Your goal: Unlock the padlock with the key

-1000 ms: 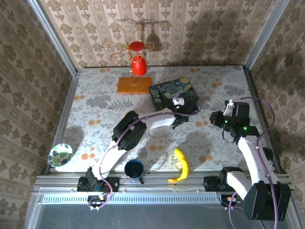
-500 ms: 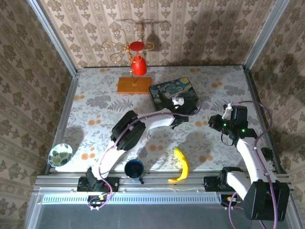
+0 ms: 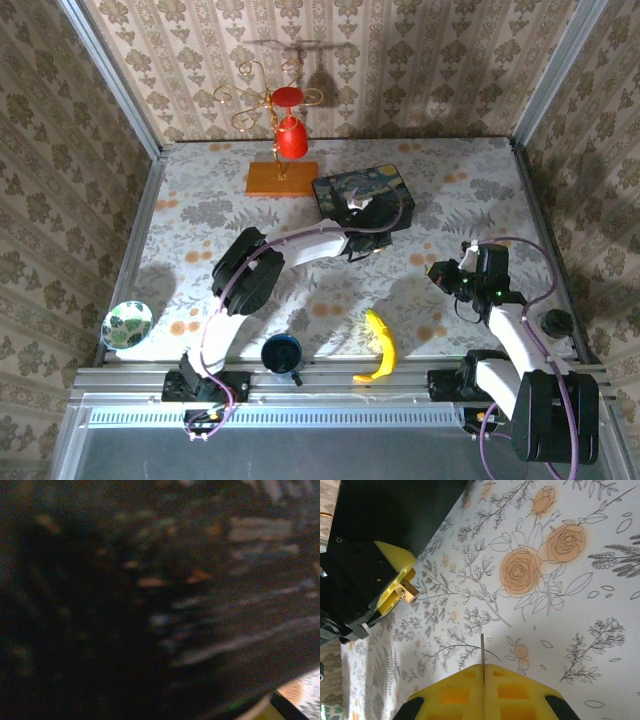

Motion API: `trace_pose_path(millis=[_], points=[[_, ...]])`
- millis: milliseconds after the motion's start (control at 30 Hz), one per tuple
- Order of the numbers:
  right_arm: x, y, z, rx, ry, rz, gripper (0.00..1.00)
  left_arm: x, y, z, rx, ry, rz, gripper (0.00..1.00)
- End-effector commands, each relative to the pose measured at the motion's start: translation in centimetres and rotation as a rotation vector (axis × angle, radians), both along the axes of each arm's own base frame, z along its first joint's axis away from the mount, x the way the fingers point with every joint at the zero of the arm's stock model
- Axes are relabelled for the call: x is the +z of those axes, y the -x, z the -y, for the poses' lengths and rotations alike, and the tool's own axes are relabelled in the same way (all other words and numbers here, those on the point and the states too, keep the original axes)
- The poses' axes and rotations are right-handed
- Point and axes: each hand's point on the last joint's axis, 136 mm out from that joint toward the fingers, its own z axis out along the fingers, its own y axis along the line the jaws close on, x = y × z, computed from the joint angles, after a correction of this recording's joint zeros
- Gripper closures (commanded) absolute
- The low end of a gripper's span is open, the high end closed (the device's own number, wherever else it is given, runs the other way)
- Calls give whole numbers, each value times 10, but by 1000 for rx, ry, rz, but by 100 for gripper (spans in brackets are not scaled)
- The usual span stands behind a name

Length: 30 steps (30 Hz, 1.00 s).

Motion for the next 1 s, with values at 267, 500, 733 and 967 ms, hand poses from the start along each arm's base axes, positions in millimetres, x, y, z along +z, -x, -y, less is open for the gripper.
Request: trace_pose_path(millis=[267,500,733,967], points=[[27,-24,-26,88,-43,245,100,50,0,21,11,289,-50,100],[35,-37,-52,168,-18,353,100,54,2,24,1,322,-49,100],[30,-43,-62,228,-6,407,100,65,-1,24,-8,342,-14,100],[14,-47,-71,276,-65,416,100,70,-5,27,15,453,-36,100]])
